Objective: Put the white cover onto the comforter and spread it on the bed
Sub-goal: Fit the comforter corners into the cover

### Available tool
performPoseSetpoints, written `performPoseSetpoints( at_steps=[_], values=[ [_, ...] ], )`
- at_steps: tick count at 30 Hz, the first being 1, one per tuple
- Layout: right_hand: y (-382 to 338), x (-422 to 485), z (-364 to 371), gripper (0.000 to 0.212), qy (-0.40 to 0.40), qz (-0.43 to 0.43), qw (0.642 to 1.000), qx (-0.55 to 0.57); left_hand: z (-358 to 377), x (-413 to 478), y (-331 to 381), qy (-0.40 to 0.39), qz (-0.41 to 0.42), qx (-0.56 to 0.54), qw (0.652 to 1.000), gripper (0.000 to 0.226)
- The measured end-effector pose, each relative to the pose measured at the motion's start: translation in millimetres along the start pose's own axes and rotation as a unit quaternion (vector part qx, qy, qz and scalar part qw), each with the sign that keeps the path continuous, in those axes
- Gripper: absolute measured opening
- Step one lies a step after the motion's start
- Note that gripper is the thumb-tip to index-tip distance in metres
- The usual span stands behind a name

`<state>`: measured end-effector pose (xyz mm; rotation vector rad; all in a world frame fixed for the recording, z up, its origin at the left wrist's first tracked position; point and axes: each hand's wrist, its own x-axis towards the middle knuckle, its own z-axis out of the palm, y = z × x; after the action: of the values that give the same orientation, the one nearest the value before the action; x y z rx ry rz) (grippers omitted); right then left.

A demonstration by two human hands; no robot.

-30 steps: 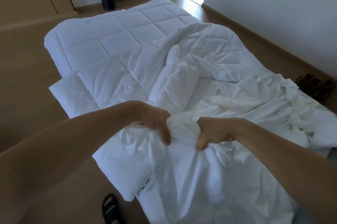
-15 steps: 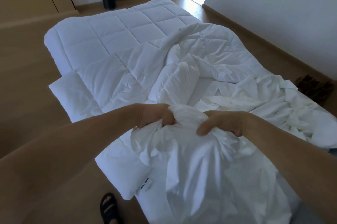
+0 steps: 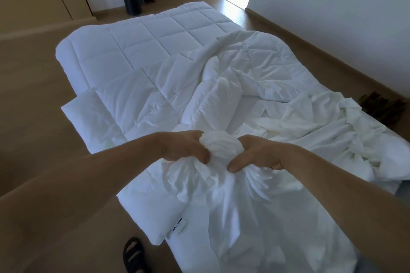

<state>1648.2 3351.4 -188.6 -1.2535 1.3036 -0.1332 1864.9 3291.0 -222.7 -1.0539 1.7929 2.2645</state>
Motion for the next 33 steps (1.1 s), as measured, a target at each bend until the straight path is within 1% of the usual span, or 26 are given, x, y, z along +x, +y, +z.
performPoseSetpoints(
  at_steps=[2,4,6,7,10,13,14,16,17,18,19,20,21,22,24,26,28,29,30,31,33],
  values=[
    [-3.6,-4.0,-4.0,0.037,-0.032,0.01,0.998,-0.048,3.3,-0.5,-2.2,-0.007,0.001,-0.009,1.0,0.045],
    [-4.2,-9.3,-5.5,0.039,-0.078,0.034,0.992,-0.092,7.0,-1.2,-3.0,-0.01,-0.016,0.017,1.0,0.041],
    [-1.0,-10.2,-2.5,0.033,-0.095,0.049,0.987,-0.119,7.3,-2.0,-2.5,-0.002,-0.03,0.035,0.999,0.038],
    [-0.3,-9.3,0.2,0.029,-0.089,0.051,0.988,-0.117,5.8,-2.4,-0.5,0.003,-0.039,0.032,0.999,0.039],
    [-3.5,-7.9,5.4,0.018,-0.088,0.044,0.991,-0.089,-1.1,-4.6,9.4,-0.003,-0.066,0.033,0.997,0.042],
    [-7.3,-8.3,5.1,0.021,-0.088,0.041,0.994,-0.053,-6.2,-11.4,23.8,-0.043,-0.093,0.063,0.993,0.047],
    [-5.5,-8.5,5.0,0.021,-0.088,0.046,0.995,-0.032,-7.3,-13.2,29.3,-0.052,-0.095,0.094,0.99,0.046],
    [0.5,-8.6,7.2,0.016,-0.108,0.056,0.993,-0.006,-9.5,-14.7,36.8,-0.04,-0.092,0.193,0.976,0.037],
    [4.3,-7.5,9.6,0.019,-0.121,0.058,0.991,0.0,-9.8,-14.8,39.4,-0.034,-0.092,0.242,0.965,0.036],
    [8.9,-6.0,11.3,0.028,-0.123,0.064,0.99,0.013,-9.8,-13.9,40.3,-0.029,-0.094,0.282,0.954,0.039],
    [12.5,-5.1,11.9,0.033,-0.114,0.078,0.99,0.035,-8.9,-12.9,40.9,-0.023,-0.098,0.31,0.945,0.042],
    [15.2,-4.8,11.4,0.035,-0.099,0.087,0.989,0.063,-8.3,-10.1,39.6,-0.014,-0.099,0.327,0.94,0.041],
    [15.2,-5.8,10.6,0.033,-0.091,0.088,0.989,0.078,-6.6,-8.6,38.8,-0.003,-0.098,0.335,0.937,0.037],
    [13.2,-7.3,9.3,0.03,-0.104,0.082,0.988,0.078,-5.4,-6.4,37.4,0.006,-0.094,0.338,0.936,0.031],
    [6.6,-12.2,4.3,0.028,-0.132,0.077,0.988,0.02,-1.4,-1.9,34.1,0.022,-0.081,0.346,0.935,0.025],
    [1.7,-14.9,-1.1,0.023,-0.122,0.074,0.988,-0.064,2.5,3.0,27.8,0.036,-0.066,0.354,0.932,0.017],
    [-0.6,-15.0,-4.1,0.02,-0.079,0.061,0.991,-0.095,5.3,5.8,19.7,0.061,-0.05,0.331,0.94,0.017],
    [-0.9,-14.6,-4.2,0.023,-0.059,0.048,0.993,-0.089,6.2,5.8,16.1,0.066,-0.041,0.286,0.955,0.017],
    [-0.1,-13.1,-4.6,0.028,-0.042,0.032,0.996,-0.068,7.2,5.2,13.0,0.065,-0.025,0.224,0.972,0.015],
    [0.6,-11.6,-5.0,0.032,-0.028,0.026,0.999,-0.031,7.9,4.3,10.3,0.06,-0.009,0.156,0.986,0.018],
    [2.1,-9.2,-5.8,0.034,-0.013,0.015,0.999,0.038,9.2,2.5,5.4,0.038,0.012,0.035,0.999,0.03]
  ],
)
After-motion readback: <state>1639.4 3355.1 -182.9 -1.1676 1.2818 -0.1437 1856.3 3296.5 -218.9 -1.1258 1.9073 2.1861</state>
